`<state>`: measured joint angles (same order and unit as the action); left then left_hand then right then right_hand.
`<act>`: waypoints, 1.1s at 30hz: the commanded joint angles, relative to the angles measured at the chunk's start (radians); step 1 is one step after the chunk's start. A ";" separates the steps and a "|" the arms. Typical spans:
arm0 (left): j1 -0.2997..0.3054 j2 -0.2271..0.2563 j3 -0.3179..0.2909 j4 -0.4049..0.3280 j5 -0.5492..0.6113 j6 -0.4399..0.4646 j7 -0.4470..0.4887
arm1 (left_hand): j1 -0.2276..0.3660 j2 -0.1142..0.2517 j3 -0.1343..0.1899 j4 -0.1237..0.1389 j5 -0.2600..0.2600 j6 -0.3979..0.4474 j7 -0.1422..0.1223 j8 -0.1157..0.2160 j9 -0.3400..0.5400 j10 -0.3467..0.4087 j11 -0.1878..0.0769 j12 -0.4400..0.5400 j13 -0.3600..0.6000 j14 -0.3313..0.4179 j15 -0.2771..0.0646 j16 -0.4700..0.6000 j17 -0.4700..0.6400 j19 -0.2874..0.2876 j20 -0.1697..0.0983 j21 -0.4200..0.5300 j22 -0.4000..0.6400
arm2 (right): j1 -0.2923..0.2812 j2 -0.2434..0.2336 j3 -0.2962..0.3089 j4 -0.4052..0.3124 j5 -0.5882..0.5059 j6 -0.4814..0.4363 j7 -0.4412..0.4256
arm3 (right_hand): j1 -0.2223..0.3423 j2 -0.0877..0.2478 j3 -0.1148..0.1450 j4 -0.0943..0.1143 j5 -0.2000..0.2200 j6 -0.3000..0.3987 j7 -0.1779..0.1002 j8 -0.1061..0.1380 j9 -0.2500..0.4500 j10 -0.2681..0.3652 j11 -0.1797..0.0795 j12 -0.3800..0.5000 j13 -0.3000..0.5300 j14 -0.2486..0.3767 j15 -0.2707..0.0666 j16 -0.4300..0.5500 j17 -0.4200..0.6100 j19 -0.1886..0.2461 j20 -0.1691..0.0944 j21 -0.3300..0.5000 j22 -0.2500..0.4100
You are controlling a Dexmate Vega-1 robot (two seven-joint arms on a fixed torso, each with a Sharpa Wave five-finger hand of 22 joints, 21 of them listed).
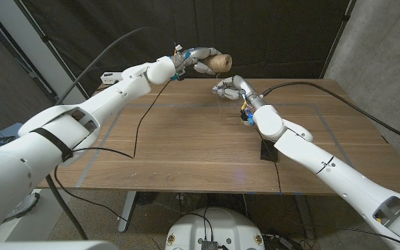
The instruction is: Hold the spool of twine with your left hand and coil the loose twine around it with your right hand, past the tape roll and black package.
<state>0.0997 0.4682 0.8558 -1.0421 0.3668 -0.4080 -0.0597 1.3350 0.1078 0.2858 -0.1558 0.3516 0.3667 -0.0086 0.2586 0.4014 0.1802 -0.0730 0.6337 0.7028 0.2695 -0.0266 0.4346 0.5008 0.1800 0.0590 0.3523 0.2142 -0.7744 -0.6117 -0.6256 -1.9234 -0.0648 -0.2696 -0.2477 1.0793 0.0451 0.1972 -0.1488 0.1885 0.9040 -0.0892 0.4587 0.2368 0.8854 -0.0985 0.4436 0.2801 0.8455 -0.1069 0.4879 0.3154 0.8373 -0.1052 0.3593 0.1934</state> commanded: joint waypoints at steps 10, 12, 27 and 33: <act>-0.005 -0.007 0.005 0.036 -0.021 -0.014 -0.016 | 0.001 0.012 0.007 -0.001 0.007 0.011 0.000 -0.005 0.006 0.001 0.004 -0.006 0.002 0.000 0.007 -0.001 0.002 -0.004 -0.001 0.010 0.001 | -0.011 -0.015 0.036 -0.036 0.010 -0.009 -0.010 | 0.011 -0.001 -0.004 0.003 -0.003 0.005 0.008 -0.001 0.001 0.009 0.000 -0.002 0.003 0.008 -0.111 -0.005 0.002 0.007 -0.031 0.007 0.005; -0.005 -0.007 0.005 0.036 -0.021 -0.012 -0.015 | 0.002 0.013 0.008 -0.001 0.007 0.011 0.001 -0.005 0.006 -0.001 0.006 -0.007 0.003 -0.001 0.007 -0.001 0.002 -0.004 0.000 0.010 0.001 | -0.014 -0.018 0.042 -0.041 0.015 -0.007 -0.010 | 0.011 -0.001 -0.004 0.003 -0.003 0.006 0.007 -0.001 0.001 0.009 -0.001 -0.003 0.003 0.009 -0.111 -0.005 0.002 0.007 -0.030 0.008 0.005; -0.005 -0.013 0.015 0.024 -0.008 0.021 -0.012 | 0.005 0.013 0.010 -0.003 0.009 0.015 0.001 -0.006 0.007 0.002 0.007 -0.009 0.003 0.000 0.008 -0.001 0.002 -0.006 0.001 0.011 0.002 | -0.041 -0.037 0.081 -0.076 0.025 -0.002 -0.038 | 0.021 0.001 -0.005 0.000 -0.003 0.005 0.008 -0.002 0.001 0.009 -0.001 -0.004 0.004 0.010 -0.113 -0.005 0.004 0.005 -0.030 0.010 0.005; -0.005 -0.016 0.017 0.021 -0.004 0.032 -0.006 | 0.003 0.013 0.010 -0.002 0.010 0.015 0.002 -0.007 0.007 0.001 0.006 -0.011 0.002 0.000 0.009 -0.001 0.002 -0.006 0.003 0.012 0.002 | -0.049 -0.046 0.088 -0.101 0.020 -0.019 -0.043 | 0.020 0.003 -0.006 0.001 -0.004 0.004 0.010 -0.003 0.001 0.007 0.000 -0.005 0.005 0.008 -0.111 -0.007 0.003 0.003 -0.030 0.011 0.005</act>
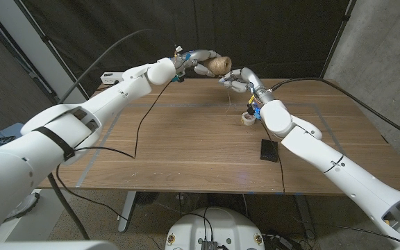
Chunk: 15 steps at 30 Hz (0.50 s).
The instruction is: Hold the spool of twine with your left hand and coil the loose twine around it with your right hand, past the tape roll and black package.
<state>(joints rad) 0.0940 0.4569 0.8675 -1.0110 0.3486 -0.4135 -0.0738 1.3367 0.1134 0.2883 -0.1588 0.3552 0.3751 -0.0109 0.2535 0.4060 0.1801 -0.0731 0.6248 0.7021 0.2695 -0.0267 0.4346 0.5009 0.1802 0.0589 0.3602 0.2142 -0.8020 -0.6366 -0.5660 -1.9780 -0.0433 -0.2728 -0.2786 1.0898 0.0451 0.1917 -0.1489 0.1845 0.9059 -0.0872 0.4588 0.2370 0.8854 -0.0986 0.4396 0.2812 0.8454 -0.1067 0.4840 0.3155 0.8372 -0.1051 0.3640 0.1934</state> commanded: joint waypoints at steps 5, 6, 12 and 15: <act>-0.001 -0.011 0.007 -0.003 0.013 0.042 0.016 | 0.002 0.007 0.009 0.001 0.008 0.007 0.006 -0.003 0.003 0.004 0.009 -0.003 0.002 0.000 0.011 -0.001 0.002 -0.007 0.004 0.004 0.002 | -0.024 -0.022 0.030 -0.053 -0.002 -0.015 -0.014 | 0.010 0.004 -0.001 0.002 0.000 0.001 0.010 -0.004 0.000 0.008 0.000 -0.002 0.004 0.010 -0.111 -0.003 0.004 0.003 -0.028 0.008 0.005; -0.001 -0.011 0.008 -0.004 0.016 0.045 0.019 | 0.000 0.007 0.009 0.002 0.008 0.008 0.006 -0.003 0.003 0.002 0.008 -0.003 0.002 0.001 0.010 -0.002 0.001 -0.006 0.002 0.005 0.002 | -0.024 -0.023 0.030 -0.054 -0.002 -0.015 -0.013 | 0.009 0.004 -0.002 0.003 0.000 0.002 0.010 -0.004 0.000 0.009 0.003 -0.001 0.004 0.010 -0.110 -0.003 0.004 0.003 -0.027 0.008 0.005; -0.005 -0.012 0.012 -0.001 0.018 0.053 0.019 | 0.002 0.007 0.009 0.000 0.009 0.010 0.005 -0.003 0.004 0.004 0.009 -0.004 0.003 0.002 0.008 0.000 0.002 -0.006 0.002 0.006 0.002 | -0.024 -0.024 0.031 -0.062 -0.005 -0.015 -0.014 | 0.011 0.010 0.000 0.004 0.000 0.000 0.010 -0.005 0.000 0.008 0.003 -0.002 0.005 0.009 -0.111 -0.005 0.004 0.002 -0.027 0.009 0.005; -0.004 -0.011 0.013 -0.003 0.018 0.059 0.019 | 0.002 0.007 0.009 0.001 0.009 0.014 0.005 -0.002 0.004 0.003 0.010 -0.005 0.003 0.000 0.009 0.001 0.003 -0.006 0.002 0.006 0.002 | -0.022 -0.024 0.031 -0.066 -0.007 -0.019 -0.014 | 0.011 0.011 -0.001 0.005 -0.001 0.002 0.011 -0.005 0.000 0.010 0.003 -0.002 0.005 0.009 -0.109 -0.005 0.004 0.003 -0.026 0.010 0.005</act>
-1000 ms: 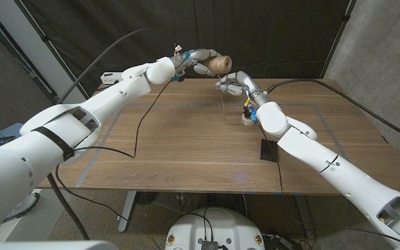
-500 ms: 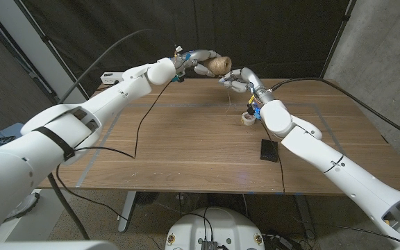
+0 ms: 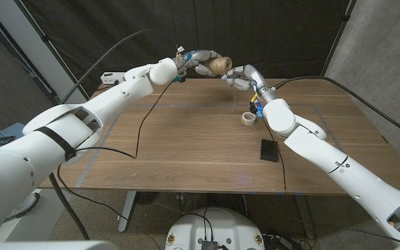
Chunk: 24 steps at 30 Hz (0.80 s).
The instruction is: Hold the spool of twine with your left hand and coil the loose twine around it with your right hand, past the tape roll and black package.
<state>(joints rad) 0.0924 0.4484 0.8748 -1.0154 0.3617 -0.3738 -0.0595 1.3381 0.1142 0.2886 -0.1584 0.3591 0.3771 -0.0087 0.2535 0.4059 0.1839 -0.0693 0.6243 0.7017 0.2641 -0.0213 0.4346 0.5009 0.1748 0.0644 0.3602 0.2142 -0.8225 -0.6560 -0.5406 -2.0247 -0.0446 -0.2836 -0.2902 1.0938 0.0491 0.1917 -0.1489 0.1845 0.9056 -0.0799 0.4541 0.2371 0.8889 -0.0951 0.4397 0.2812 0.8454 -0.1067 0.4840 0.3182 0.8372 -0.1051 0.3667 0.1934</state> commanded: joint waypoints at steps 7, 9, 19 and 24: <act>0.004 0.002 0.004 -0.020 0.006 0.051 0.002 | 0.002 0.007 0.009 0.000 0.006 0.012 0.004 -0.003 0.005 0.001 0.008 -0.005 0.004 0.006 0.006 0.001 0.004 -0.001 -0.002 0.006 0.002 | -0.002 -0.006 0.010 -0.036 -0.005 -0.013 0.000 | 0.008 0.009 -0.002 0.005 -0.001 0.004 0.006 0.000 0.000 0.009 -0.001 -0.003 0.005 0.010 -0.109 -0.005 0.003 0.003 -0.026 0.009 0.005; 0.005 0.003 0.004 -0.023 0.005 0.055 0.002 | 0.003 0.006 0.010 -0.001 0.007 0.015 0.004 -0.002 0.005 0.001 0.009 -0.005 0.004 0.006 0.006 0.001 0.003 -0.003 0.000 0.006 0.002 | -0.003 -0.007 0.010 -0.040 -0.008 -0.014 -0.001 | 0.008 0.010 -0.002 0.005 -0.001 0.003 0.007 -0.001 0.000 0.010 0.000 -0.002 0.005 0.011 -0.109 -0.005 0.003 0.004 -0.026 0.010 0.005; -0.001 0.004 0.014 -0.017 0.004 0.039 -0.018 | 0.000 0.006 0.010 0.002 0.009 0.014 0.005 -0.004 0.006 0.002 0.007 -0.007 0.004 0.006 0.007 0.000 0.002 -0.002 0.000 0.008 0.002 | -0.015 -0.024 0.036 -0.058 0.010 0.026 0.009 | 0.009 0.012 -0.003 0.006 -0.002 0.007 0.007 0.000 -0.001 0.014 0.003 -0.001 0.006 0.014 -0.108 -0.004 0.006 0.004 -0.025 0.012 0.005; 0.005 0.007 0.014 -0.026 0.000 0.039 -0.027 | -0.001 0.006 0.010 0.001 0.010 0.015 0.006 -0.005 0.006 0.002 0.009 -0.008 0.004 0.005 0.006 -0.001 0.002 -0.002 0.000 0.008 0.002 | -0.019 -0.024 0.046 -0.058 0.017 0.045 0.006 | 0.012 0.014 -0.003 0.005 -0.002 0.007 0.006 -0.001 -0.001 0.013 0.002 -0.002 0.007 0.015 -0.110 -0.005 0.007 0.003 -0.025 0.013 0.005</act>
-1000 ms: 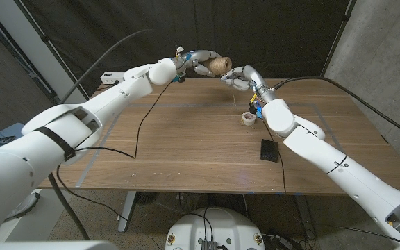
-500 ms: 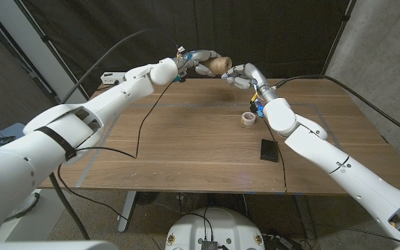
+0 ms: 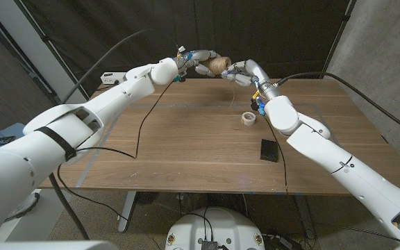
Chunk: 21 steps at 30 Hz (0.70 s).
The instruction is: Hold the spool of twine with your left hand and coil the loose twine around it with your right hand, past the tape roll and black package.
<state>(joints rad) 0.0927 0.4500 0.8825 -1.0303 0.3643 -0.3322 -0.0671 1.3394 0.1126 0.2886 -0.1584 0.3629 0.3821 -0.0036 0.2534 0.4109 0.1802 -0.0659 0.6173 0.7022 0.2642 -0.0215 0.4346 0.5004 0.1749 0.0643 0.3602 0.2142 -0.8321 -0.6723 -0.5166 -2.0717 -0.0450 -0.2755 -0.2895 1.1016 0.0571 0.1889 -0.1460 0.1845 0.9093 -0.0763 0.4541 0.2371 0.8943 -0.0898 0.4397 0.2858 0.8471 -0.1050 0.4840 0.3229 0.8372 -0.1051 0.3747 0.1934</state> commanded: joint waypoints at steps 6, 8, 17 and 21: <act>0.018 0.014 0.005 -0.037 0.001 0.006 -0.028 | -0.002 0.007 0.010 0.001 0.006 0.013 0.001 -0.004 0.002 0.006 0.006 -0.001 0.004 0.006 0.007 0.000 0.003 -0.003 0.000 0.009 0.002 | -0.005 -0.006 0.029 -0.004 0.019 0.054 0.006 | 0.006 0.005 0.000 0.001 -0.002 0.003 0.002 -0.001 -0.001 0.007 -0.003 -0.003 0.003 0.012 -0.112 -0.006 0.003 0.002 -0.026 0.006 0.005; 0.020 0.015 0.006 -0.040 0.000 0.004 -0.034 | -0.003 0.007 0.010 0.002 0.007 0.013 0.002 -0.005 0.002 0.006 0.006 -0.002 0.004 0.005 0.007 0.000 0.003 -0.003 0.000 0.009 0.002 | -0.001 -0.005 0.030 -0.001 0.020 0.058 0.009 | 0.005 0.005 -0.001 0.001 -0.002 0.003 0.002 -0.001 -0.001 0.008 -0.003 -0.003 0.003 0.011 -0.112 -0.007 0.002 0.002 -0.026 0.007 0.005; 0.031 0.018 0.007 -0.055 0.008 0.004 -0.041 | -0.004 0.007 0.010 0.002 0.007 0.012 -0.001 -0.006 0.003 0.005 0.005 -0.004 0.004 0.005 0.006 0.000 0.003 -0.004 0.000 0.009 0.002 | 0.017 0.004 0.030 0.008 0.017 0.067 0.013 | 0.006 0.006 -0.002 0.001 -0.003 0.002 0.004 -0.002 -0.001 0.007 -0.004 -0.004 0.005 0.009 -0.110 -0.010 0.003 0.000 -0.026 0.008 0.005; 0.034 0.017 0.007 -0.055 0.010 0.005 -0.041 | -0.004 0.007 0.010 0.002 0.008 0.013 -0.001 -0.007 0.003 0.006 0.006 -0.004 0.005 0.005 0.006 0.000 0.004 -0.004 0.000 0.010 0.002 | 0.028 0.010 0.026 0.007 0.006 0.069 0.010 | 0.006 0.010 -0.001 0.003 -0.003 0.000 0.002 -0.003 -0.001 0.005 -0.004 -0.005 0.005 0.009 -0.110 -0.012 0.002 -0.002 -0.027 0.008 0.005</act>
<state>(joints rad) 0.1168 0.4649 0.8885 -1.0739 0.3677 -0.3294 -0.0998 1.3381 0.1112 0.2886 -0.1583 0.3668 0.3858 0.0002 0.2475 0.4107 0.1802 -0.0660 0.6135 0.7021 0.2642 -0.0215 0.4346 0.5006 0.1749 0.0642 0.3643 0.2142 -0.8253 -0.6739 -0.4907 -2.0708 -0.0290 -0.2196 -0.2812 1.1016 0.0570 0.1890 -0.1460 0.1846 0.9092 -0.0765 0.4542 0.2370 0.8942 -0.0898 0.4358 0.2857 0.8471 -0.1050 0.4751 0.3227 0.8371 -0.1050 0.3746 0.1934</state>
